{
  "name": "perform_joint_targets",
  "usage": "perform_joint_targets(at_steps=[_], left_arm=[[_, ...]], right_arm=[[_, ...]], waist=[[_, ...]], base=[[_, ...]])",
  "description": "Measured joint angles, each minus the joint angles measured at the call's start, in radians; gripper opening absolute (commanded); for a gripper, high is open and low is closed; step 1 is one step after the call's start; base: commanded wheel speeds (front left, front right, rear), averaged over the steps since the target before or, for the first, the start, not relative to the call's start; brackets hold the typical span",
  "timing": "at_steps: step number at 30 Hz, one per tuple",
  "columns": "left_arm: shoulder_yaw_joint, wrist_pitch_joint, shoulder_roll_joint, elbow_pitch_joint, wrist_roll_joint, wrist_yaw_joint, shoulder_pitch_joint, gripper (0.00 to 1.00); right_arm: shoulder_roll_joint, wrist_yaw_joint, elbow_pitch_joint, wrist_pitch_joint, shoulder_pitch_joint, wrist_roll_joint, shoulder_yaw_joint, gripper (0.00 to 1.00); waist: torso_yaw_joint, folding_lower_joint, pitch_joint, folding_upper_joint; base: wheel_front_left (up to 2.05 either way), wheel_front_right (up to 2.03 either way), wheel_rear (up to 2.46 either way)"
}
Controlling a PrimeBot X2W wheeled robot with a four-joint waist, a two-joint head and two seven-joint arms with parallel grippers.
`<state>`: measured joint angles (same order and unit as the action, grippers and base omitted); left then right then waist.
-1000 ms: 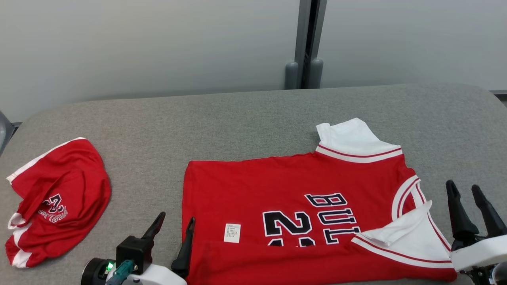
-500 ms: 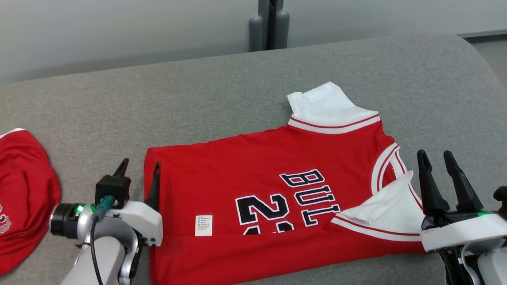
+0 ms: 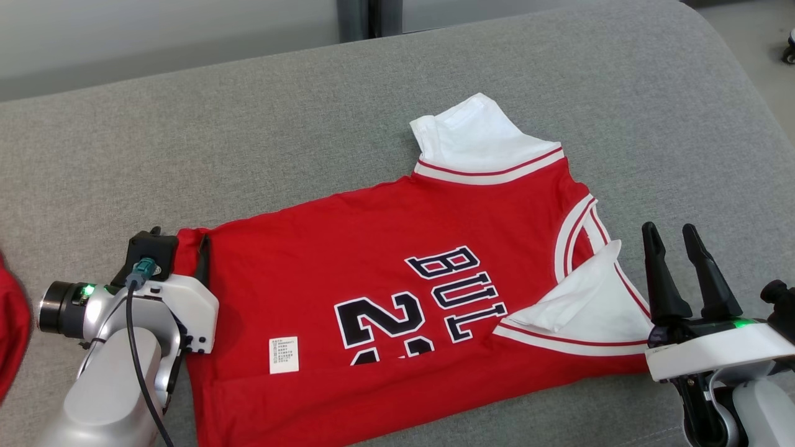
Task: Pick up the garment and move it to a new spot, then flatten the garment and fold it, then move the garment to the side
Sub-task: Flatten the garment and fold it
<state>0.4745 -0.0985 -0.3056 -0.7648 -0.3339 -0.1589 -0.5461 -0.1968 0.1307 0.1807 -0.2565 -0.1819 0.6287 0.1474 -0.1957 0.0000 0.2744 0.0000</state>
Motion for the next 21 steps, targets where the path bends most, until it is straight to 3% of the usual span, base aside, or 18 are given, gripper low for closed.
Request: perform_joint_targets(at_steps=[7,8,9,11,21], left_arm=[[0.012,-0.012,0.007,-0.085,0.000,0.018,-0.052,1.00],[0.014,-0.010,0.010,-0.091,0.000,0.024,-0.057,0.74],[0.018,-0.007,0.011,-0.099,0.000,0.032,-0.061,0.39],[0.026,-0.008,0.019,-0.112,-0.001,0.045,-0.069,0.00],[0.043,-0.075,0.065,-0.099,-0.006,0.052,-0.097,0.00]], right_arm=[[0.007,0.000,0.017,-0.002,-0.014,0.003,0.011,1.00],[0.007,0.000,0.019,-0.003,-0.014,0.003,0.011,1.00],[0.007,0.000,0.020,-0.003,-0.014,0.003,0.011,1.00],[0.007,0.000,0.023,-0.003,-0.014,0.003,0.009,1.00],[-0.007,0.000,0.041,-0.005,-0.050,-0.010,-0.017,1.00]], waist=[[0.001,0.0000,0.004,0.0000],[0.002,0.0000,0.004,0.0000],[0.003,0.0000,0.003,0.0000],[0.006,0.0000,0.002,0.0000],[0.059,0.0000,0.005,0.0000]], base=[[0.00,0.00,0.00],[0.00,0.00,0.00],[0.00,0.00,0.00],[0.00,0.00,0.00],[0.00,0.00,0.00]])
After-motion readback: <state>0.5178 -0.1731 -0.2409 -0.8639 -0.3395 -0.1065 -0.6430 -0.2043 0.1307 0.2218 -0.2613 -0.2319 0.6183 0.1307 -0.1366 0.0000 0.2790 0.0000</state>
